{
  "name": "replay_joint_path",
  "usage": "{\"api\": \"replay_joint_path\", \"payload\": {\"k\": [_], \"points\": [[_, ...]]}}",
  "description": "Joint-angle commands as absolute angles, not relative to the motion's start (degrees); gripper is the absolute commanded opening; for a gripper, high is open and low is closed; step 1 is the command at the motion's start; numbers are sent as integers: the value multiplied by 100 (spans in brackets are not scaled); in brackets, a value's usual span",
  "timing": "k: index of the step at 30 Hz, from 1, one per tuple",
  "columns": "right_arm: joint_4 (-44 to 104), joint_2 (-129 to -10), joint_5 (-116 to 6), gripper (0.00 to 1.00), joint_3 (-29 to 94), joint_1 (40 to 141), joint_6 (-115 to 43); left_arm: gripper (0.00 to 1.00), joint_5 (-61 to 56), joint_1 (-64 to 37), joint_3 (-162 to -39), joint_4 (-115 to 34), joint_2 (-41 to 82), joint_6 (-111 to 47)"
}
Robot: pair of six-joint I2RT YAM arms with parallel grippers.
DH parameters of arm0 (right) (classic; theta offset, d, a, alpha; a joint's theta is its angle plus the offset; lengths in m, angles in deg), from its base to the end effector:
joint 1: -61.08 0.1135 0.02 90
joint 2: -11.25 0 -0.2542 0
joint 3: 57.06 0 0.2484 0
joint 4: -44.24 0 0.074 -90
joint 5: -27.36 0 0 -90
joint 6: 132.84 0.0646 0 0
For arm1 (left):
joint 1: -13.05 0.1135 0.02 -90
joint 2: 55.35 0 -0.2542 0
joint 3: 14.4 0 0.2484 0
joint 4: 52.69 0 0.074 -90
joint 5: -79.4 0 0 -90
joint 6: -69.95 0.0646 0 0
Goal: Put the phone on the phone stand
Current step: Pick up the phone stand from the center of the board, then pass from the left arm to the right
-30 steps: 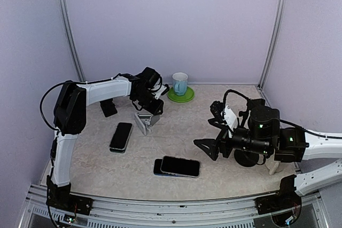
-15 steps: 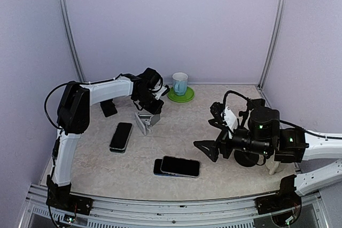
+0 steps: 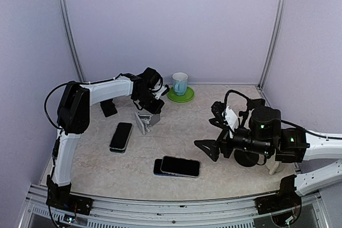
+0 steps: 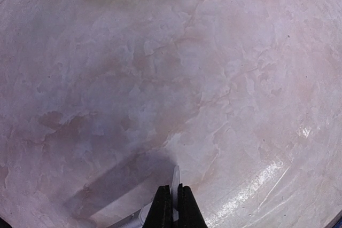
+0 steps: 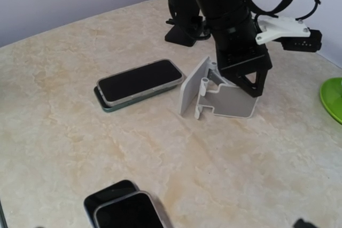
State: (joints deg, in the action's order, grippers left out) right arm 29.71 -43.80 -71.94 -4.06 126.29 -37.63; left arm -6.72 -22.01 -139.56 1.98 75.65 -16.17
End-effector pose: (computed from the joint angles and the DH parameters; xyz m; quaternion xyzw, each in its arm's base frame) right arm 0.1162 0.2268 0.2737 -0.3575 0.7162 0.2904 0.5243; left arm 0.4084 -0.2920 0.1596 0.3303 0.9084 -0.0999 0.2362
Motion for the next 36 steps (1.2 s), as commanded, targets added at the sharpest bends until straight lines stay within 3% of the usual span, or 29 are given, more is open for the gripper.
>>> {"api": "replay_joint_path", "payload": {"k": [1,16,36], "points": [[3009,-4311,-7273,100,-346,12585,-3836,0,-512,-2180,-14114,102,7322,-1844],[2969,-4359,-7384,100,-233,12585,-3845,0,-79,-2162,-13159,-1759,5909,-2156],[3014,-4437,-7375,100,-371,12576,-3783,0,1032,-1496,-10035,-6970,4711,-2653]]}}
